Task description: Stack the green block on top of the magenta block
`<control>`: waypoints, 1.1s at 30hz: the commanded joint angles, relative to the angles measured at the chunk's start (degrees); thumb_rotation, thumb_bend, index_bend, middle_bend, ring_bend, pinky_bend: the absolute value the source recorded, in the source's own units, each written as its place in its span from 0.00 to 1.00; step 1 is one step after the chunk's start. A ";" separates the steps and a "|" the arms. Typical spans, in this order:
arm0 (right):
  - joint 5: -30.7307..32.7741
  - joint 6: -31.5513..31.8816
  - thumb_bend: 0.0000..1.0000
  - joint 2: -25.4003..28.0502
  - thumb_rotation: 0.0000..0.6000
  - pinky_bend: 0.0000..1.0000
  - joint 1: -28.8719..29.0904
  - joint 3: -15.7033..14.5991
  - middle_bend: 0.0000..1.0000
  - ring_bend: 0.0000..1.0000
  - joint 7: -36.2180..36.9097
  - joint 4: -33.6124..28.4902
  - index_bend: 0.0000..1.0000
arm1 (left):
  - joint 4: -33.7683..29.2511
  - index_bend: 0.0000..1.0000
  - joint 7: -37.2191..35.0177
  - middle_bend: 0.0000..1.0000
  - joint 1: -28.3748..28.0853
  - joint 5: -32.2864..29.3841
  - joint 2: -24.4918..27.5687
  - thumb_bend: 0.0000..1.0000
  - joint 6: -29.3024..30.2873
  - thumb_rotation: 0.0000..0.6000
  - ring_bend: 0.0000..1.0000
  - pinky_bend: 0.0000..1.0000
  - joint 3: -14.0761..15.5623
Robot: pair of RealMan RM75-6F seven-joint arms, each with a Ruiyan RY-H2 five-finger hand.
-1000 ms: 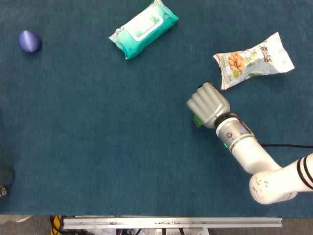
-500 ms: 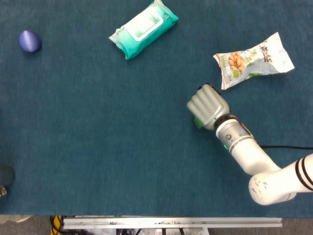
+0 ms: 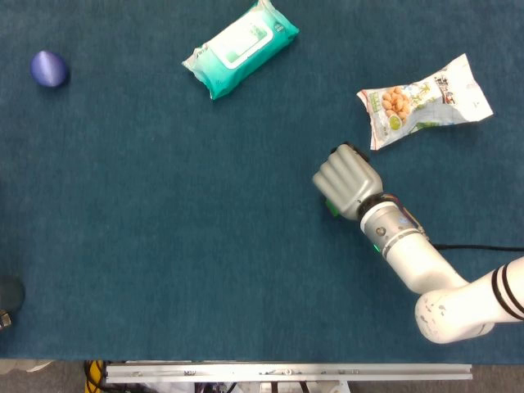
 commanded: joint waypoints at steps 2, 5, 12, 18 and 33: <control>-0.21 0.20 0.28 -0.22 1.00 0.49 0.06 -0.12 0.50 0.39 -0.49 -0.04 0.64 | 0.07 0.26 -0.04 0.28 0.01 -0.01 -0.05 0.29 0.02 1.00 0.29 0.18 -0.01; -0.24 0.38 0.28 -0.38 1.00 0.49 0.06 -0.15 0.50 0.39 -0.83 -0.16 0.64 | 0.18 0.26 -0.11 0.28 0.09 -0.02 -0.09 0.29 0.07 1.00 0.29 0.18 0.03; -0.35 0.68 0.28 -0.76 1.00 0.49 0.05 -0.50 0.50 0.39 -1.74 -0.14 0.64 | 0.35 0.26 -0.32 0.28 0.15 -0.07 -0.15 0.29 0.13 1.00 0.29 0.18 0.01; -0.35 0.32 0.28 -0.67 1.00 0.49 -0.22 -0.42 0.50 0.39 -1.42 -0.03 0.64 | 0.42 0.26 -0.42 0.28 0.19 -0.11 -0.13 0.29 0.12 1.00 0.29 0.18 0.03; -2.74 -0.55 0.00 4.01 1.00 0.32 -1.44 1.70 0.19 0.15 4.19 -3.86 0.01 | -0.21 0.26 0.20 0.28 -0.11 0.04 0.00 0.29 0.03 1.00 0.29 0.17 -0.24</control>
